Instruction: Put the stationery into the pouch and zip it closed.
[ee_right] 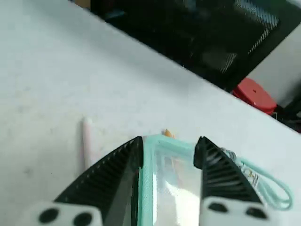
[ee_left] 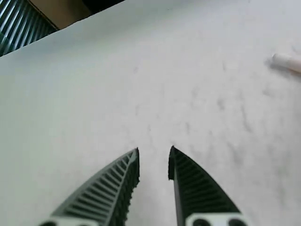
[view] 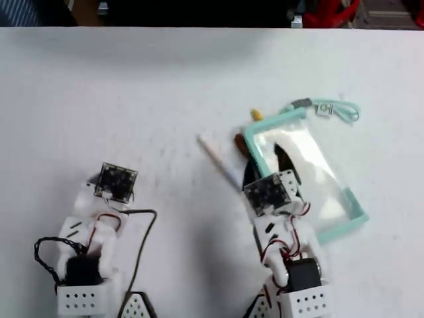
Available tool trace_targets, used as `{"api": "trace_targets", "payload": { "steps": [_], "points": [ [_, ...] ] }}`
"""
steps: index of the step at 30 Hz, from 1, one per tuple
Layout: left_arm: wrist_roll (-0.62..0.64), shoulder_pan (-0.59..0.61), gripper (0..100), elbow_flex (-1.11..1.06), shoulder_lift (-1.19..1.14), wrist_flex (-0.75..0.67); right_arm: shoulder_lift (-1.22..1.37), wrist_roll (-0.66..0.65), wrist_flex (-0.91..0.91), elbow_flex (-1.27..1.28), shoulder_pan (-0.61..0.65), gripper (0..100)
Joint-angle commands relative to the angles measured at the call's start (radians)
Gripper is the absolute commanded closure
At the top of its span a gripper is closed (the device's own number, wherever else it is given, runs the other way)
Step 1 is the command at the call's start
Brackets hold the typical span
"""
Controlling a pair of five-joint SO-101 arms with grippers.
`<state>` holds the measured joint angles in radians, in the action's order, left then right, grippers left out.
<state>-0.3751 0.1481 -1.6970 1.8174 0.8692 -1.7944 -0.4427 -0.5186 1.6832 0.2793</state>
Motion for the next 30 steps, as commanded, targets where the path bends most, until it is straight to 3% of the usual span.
{"api": "trace_targets", "payload": {
  "steps": [1,6,13,17,22,25,30],
  "points": [
    [-0.011,-0.010,88,0.005,0.010,0.003,0.001,-0.002,0.021,0.008,0.030,81.5],
    [-0.006,-0.008,88,0.005,0.010,-0.009,-0.004,-0.002,-0.165,0.008,0.030,81.5],
    [0.140,0.056,83,0.006,0.010,-0.046,-0.007,-0.003,-0.105,0.005,-0.039,81.7],
    [0.157,0.102,83,0.005,0.010,-0.069,-0.005,-0.002,-0.114,-0.015,-0.076,81.7],
    [0.153,0.104,83,0.005,0.010,-0.069,-0.005,0.092,-0.133,0.005,-0.093,81.8],
    [0.153,0.079,83,0.006,0.010,-0.066,-0.001,0.097,-0.139,0.008,-0.096,81.8],
    [0.100,-0.081,83,0.120,0.010,0.021,-0.001,0.098,-0.142,0.008,-0.127,81.8]
  ]
}}
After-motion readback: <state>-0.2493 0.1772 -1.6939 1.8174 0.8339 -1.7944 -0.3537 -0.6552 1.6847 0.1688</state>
